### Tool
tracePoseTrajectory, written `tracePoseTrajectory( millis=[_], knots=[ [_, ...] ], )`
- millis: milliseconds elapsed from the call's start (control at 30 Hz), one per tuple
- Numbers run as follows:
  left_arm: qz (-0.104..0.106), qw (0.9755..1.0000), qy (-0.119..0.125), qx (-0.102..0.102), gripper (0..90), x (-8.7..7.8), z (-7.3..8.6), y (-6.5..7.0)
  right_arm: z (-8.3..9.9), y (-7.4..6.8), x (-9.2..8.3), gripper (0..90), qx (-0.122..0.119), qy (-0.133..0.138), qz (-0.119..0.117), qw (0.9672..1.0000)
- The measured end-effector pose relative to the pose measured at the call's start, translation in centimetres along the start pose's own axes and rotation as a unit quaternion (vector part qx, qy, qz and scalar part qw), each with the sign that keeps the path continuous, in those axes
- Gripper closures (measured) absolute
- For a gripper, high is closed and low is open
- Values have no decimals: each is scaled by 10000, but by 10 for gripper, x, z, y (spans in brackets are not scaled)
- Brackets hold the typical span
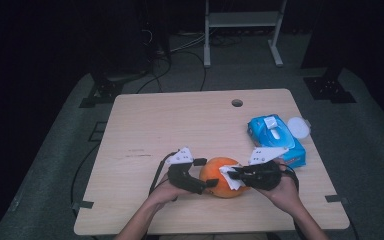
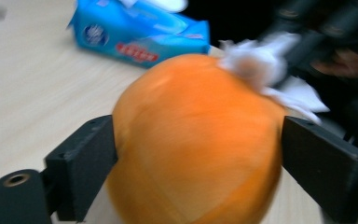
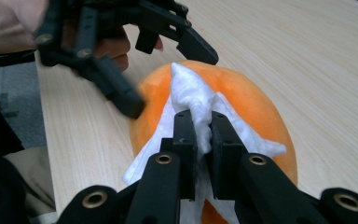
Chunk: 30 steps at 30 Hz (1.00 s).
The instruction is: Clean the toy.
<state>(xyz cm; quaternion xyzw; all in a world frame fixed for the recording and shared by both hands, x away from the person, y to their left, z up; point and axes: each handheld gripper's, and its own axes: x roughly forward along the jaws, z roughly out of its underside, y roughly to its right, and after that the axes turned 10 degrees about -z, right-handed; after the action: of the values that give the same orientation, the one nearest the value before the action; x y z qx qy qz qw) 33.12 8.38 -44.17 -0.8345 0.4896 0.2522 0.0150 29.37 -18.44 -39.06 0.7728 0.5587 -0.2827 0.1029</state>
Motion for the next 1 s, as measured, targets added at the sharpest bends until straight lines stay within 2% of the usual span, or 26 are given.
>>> tracePoseTrajectory(
  millis=[33,133,200,267,300,367,433,467,533,567,633,733,767,800,867,900,1000],
  knots=[
    [22,10000,21,69,133,1,2,0,-1,-2,0,817,-14,4,7,10000],
    [-102,9987,34,501,192,-1,1,7,-5,-12,4,816,-169,-16,38,9998],
    [-248,9953,66,929,233,-2,-1,14,-9,-17,7,815,-276,9,67,9996],
    [-335,9924,89,1177,252,-2,-2,18,-12,-20,7,815,-470,-66,248,9986],
    [-326,9923,103,1189,254,-2,-1,18,-13,-19,6,815,-468,-55,285,9985],
    [-327,9935,135,1078,238,-2,-1,15,-11,-12,1,816,-432,-54,487,9979],
    [-318,9965,68,773,179,-1,-1,11,-5,-4,-5,816,-217,13,486,9986],
    [-246,9979,55,591,162,0,0,9,-2,0,-7,816,-143,24,477,9988],
    [-172,9992,0,354,151,3,2,6,1,2,-8,816,-56,55,428,9991],
    [-183,9991,9,371,158,3,2,7,1,1,-7,816,-78,44,431,9990],
    [-276,9975,10,657,213,1,0,13,-3,-4,-3,816,-159,38,379,9991],
    [-413,9910,23,1276,234,1,-6,30,-10,-13,3,815,-304,84,181,9993],
    [-408,9893,9,1401,231,1,-7,33,-12,-15,4,815,-351,90,138,9992],
    [-393,9895,34,1392,215,1,-8,34,-13,-17,4,815,-379,79,132,9992],
    [-238,9950,31,968,155,2,-7,28,-13,-15,2,815,-395,56,185,9990],
    [-206,9968,-21,777,124,3,-7,25,-11,-13,1,815,-362,72,189,9991],
    [-172,9991,-113,376,117,6,-3,19,-8,-6,-5,815,-199,124,217,9995]
  ],
)
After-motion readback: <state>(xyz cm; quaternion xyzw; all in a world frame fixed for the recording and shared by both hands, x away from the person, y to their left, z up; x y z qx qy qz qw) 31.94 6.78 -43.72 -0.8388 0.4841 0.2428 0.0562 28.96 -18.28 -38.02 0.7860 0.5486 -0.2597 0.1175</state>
